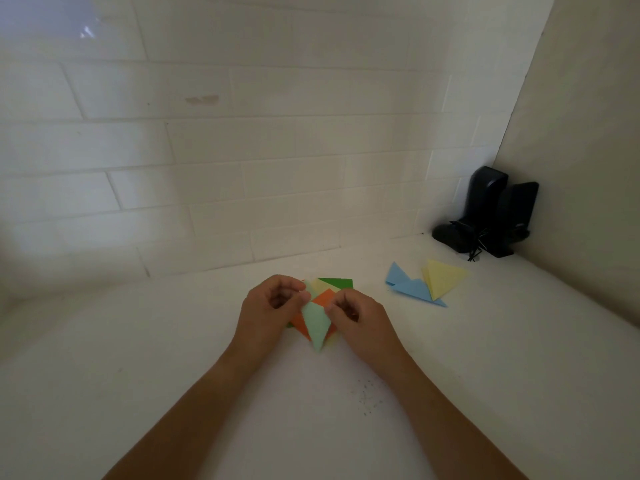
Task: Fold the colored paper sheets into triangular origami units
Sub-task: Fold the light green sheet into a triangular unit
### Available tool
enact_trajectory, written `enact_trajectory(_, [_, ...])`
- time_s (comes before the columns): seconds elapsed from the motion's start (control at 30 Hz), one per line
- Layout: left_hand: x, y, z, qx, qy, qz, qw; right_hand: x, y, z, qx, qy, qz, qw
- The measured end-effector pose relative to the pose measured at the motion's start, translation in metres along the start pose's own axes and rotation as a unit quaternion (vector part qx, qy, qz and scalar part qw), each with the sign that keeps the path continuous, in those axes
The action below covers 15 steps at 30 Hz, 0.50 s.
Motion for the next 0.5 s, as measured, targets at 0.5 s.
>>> enact_trajectory(0.5, [0.003, 0.01, -0.006, -0.08, 0.001, -0.022, 0.997, -0.009, 0.004, -0.003, -0.035, -0.05, 0.022, 0.998])
Point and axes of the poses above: each hand's wrist, its own z-axis towards the middle knuckle, its own y-axis out of the palm, x = y × z, the point moved 5 cm from there along z, towards the middle knuckle, and after that the axes turned 13 degrees about x, right-handed, at the moved point
